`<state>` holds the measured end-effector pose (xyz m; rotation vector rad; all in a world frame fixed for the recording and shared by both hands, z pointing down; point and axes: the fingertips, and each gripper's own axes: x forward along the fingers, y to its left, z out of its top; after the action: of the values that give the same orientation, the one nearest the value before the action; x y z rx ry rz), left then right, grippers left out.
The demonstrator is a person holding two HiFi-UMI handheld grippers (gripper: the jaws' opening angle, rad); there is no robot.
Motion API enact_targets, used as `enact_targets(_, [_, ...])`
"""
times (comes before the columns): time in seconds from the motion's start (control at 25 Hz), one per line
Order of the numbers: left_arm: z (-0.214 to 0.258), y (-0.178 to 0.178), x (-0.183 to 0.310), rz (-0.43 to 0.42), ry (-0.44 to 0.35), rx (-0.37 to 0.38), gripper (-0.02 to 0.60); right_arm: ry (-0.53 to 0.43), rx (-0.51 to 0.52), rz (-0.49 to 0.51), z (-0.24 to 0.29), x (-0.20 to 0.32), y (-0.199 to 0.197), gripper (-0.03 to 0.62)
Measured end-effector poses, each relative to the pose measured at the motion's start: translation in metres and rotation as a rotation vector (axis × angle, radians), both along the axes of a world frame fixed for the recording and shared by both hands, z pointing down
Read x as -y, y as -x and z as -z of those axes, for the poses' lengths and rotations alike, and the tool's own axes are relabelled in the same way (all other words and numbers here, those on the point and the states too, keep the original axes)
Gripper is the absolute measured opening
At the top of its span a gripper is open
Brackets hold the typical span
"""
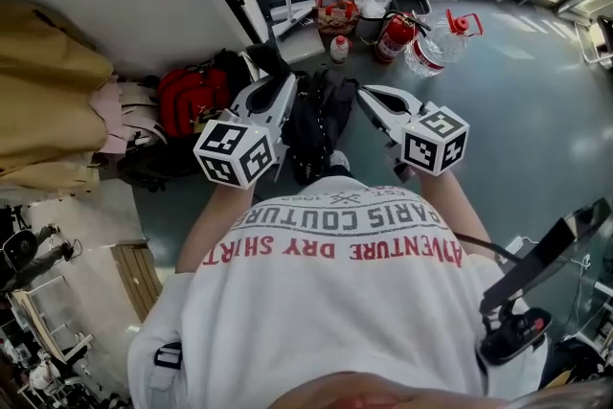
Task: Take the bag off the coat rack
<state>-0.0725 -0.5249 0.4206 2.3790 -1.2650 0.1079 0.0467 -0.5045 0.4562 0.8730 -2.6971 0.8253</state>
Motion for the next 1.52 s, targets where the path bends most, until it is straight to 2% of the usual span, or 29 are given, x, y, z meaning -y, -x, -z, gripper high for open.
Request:
enact_targets(0.28, [0.026, 0.03, -0.083, -0.026, -0.062, 0.018, 0.018, -0.09, 0.008, -0.043, 0.027, -0.081, 0.017, 0.002])
enact_targets(0.48, [0.051, 0.054, -0.142, -0.025, -0.091, -0.047, 0.018, -0.123, -0.02, -0.065, 0.053, -0.142, 0.028, 0.002])
enact_targets(0.6, [0.066, 0.059, -0.18, -0.033, -0.109, -0.052, 0.018, -0.125, -0.028, -0.069, 0.066, -0.178, 0.032, 0.002])
enact_targets(0.8, [0.062, 0.042, -0.242, -0.1, -0.083, 0.002, 0.018, -0.131, -0.016, -0.084, 0.076, -0.223, 0.025, 0.002])
enact_targets(1.04, [0.052, 0.025, -0.325, -0.091, -0.087, -0.008, 0.018, -0.161, 0.002, -0.045, 0.072, -0.288, 0.012, 0.002])
enact_targets(1.16, [0.048, 0.014, -0.382, -0.071, -0.091, -0.011, 0.018, -0.17, 0.009, -0.031, 0.068, -0.342, 0.001, 0.002])
enact_targets(1.36, [0.063, -0.01, -0.494, -0.014, -0.112, -0.017, 0.018, -0.185, 0.015, -0.007, 0.075, -0.459, -0.027, 0.002])
enact_targets(1.52, [0.089, -0.028, -0.551, 0.008, -0.116, -0.024, 0.018, -0.19, 0.014, 0.012, 0.1, -0.519, -0.04, 0.002])
